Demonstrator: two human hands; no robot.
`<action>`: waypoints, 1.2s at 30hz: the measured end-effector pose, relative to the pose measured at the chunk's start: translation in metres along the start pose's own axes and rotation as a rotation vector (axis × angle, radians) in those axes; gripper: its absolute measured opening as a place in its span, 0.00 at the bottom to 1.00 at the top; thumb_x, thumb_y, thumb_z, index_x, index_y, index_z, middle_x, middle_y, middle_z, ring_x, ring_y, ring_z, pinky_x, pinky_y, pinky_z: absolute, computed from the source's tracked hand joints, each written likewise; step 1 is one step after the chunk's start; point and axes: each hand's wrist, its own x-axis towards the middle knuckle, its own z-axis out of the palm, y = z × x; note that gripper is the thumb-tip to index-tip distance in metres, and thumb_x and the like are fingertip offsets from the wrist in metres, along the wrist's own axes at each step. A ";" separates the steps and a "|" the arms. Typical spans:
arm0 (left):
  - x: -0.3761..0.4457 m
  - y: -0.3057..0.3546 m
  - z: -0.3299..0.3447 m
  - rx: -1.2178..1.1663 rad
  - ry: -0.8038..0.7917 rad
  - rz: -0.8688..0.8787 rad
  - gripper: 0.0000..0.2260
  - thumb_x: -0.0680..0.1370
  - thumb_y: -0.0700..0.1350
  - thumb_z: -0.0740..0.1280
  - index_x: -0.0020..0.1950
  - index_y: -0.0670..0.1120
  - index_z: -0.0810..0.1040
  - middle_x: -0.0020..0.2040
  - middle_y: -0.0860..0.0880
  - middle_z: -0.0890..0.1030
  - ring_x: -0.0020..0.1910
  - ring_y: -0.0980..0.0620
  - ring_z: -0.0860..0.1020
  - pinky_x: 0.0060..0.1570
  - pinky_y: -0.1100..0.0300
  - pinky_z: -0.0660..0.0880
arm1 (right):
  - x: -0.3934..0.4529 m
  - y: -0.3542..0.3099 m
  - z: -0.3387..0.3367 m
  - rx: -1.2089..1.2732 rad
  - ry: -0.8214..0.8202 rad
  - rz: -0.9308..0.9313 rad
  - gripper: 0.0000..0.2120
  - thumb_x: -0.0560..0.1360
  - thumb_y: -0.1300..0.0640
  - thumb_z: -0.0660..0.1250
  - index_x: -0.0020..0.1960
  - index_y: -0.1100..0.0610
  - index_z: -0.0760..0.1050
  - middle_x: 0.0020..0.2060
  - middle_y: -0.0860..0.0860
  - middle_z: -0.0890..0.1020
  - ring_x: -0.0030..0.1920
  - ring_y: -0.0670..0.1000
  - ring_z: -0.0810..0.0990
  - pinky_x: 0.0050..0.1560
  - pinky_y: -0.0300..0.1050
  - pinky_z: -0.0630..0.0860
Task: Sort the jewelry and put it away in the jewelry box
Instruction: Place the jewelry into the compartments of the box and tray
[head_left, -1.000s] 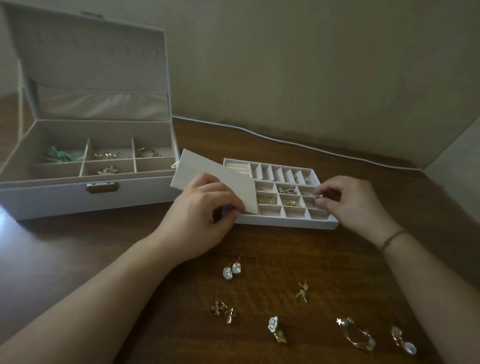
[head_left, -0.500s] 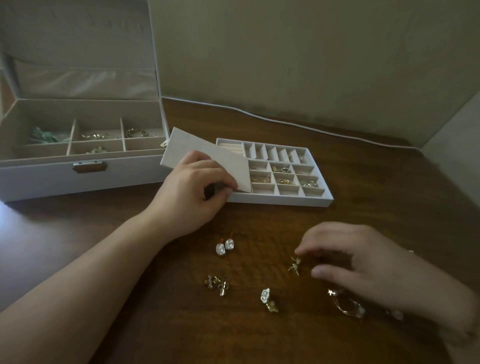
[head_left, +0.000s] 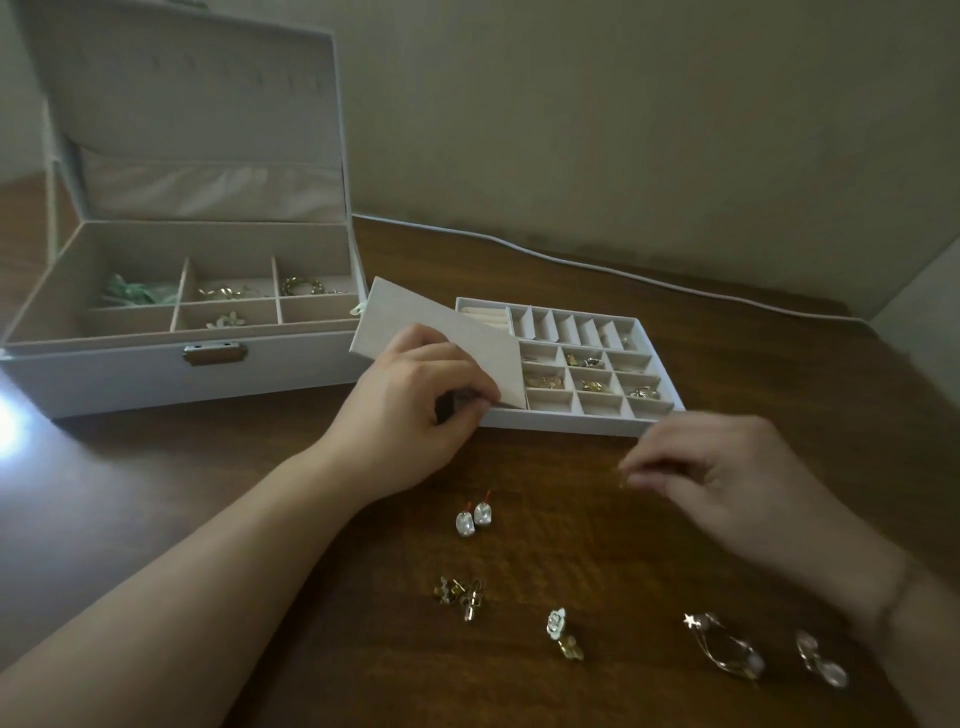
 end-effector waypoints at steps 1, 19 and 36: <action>0.000 0.000 0.000 -0.001 -0.001 0.001 0.06 0.77 0.45 0.71 0.52 0.53 0.85 0.50 0.59 0.82 0.57 0.56 0.72 0.54 0.61 0.73 | 0.014 0.005 -0.006 0.031 0.075 0.060 0.07 0.70 0.56 0.73 0.46 0.46 0.82 0.42 0.37 0.81 0.47 0.36 0.79 0.44 0.30 0.75; -0.001 0.005 -0.001 -0.005 -0.008 0.014 0.06 0.77 0.45 0.72 0.53 0.51 0.86 0.51 0.56 0.84 0.57 0.53 0.73 0.52 0.54 0.77 | 0.103 0.055 -0.017 0.244 0.411 0.401 0.05 0.75 0.53 0.71 0.45 0.43 0.80 0.42 0.41 0.82 0.45 0.40 0.79 0.40 0.33 0.70; 0.000 0.004 0.000 0.031 -0.001 -0.008 0.06 0.77 0.44 0.71 0.51 0.53 0.84 0.50 0.57 0.81 0.58 0.54 0.72 0.53 0.58 0.71 | -0.121 -0.016 0.023 -0.145 0.067 0.256 0.11 0.70 0.36 0.65 0.50 0.35 0.79 0.43 0.32 0.75 0.47 0.38 0.75 0.45 0.37 0.71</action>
